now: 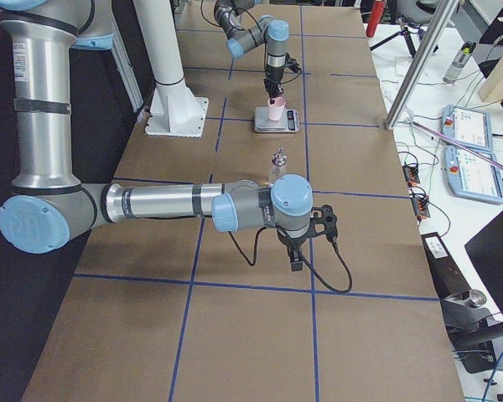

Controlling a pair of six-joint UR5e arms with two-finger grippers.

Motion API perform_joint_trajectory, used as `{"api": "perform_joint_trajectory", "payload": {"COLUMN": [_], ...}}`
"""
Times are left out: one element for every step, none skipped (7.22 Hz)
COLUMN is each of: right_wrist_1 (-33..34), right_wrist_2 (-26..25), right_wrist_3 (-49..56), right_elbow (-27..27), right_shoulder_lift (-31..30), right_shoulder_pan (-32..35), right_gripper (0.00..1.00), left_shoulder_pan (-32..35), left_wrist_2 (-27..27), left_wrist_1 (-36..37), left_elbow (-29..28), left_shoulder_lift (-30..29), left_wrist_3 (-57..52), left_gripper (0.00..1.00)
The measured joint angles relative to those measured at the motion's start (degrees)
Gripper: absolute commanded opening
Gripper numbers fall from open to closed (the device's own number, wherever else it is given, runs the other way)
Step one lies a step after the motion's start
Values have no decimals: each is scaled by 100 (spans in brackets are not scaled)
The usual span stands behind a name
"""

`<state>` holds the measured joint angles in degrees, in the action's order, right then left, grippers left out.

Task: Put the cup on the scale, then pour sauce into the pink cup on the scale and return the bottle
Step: 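Carry the pink cup with the left gripper over the scale, then lower the pink cup onto the scale and open the left gripper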

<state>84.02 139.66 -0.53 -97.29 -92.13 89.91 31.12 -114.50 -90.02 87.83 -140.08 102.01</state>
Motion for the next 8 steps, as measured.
{"api": "perform_joint_trajectory", "payload": {"right_wrist_1": [2, 3, 2, 1, 0, 0, -6, -17], "right_wrist_2": [0, 0, 0, 0, 0, 0, 0, -2], "right_wrist_3": [0, 0, 0, 0, 0, 0, 0, -2], "right_elbow": [0, 0, 0, 0, 0, 0, 0, -19], "right_shoulder_lift": [1, 1, 2, 2, 8, 13, 17, 18], "right_shoulder_pan": [0, 0, 0, 0, 0, 0, 0, 0], "right_gripper": [100, 100, 100, 100, 100, 100, 100, 100], "left_shoulder_pan": [-1, -1, -1, -3, -5, -3, -2, 2], "left_wrist_2": [-3, -8, -12, -17, -17, -14, -14, -17], "left_wrist_1": [0, -4, -8, -12, -10, 6, 41, 163], "left_elbow": [23, 34, 37, 43, 64, 147, 322, 552], "left_shoulder_lift": [40, 78, 117, 136, 143, 159, 212, 283], "left_wrist_3": [-8, -14, -24, -81, -184, -244, -272, -339], "left_gripper": [0, 7, 90, 100, 100, 100, 100, 100]}}
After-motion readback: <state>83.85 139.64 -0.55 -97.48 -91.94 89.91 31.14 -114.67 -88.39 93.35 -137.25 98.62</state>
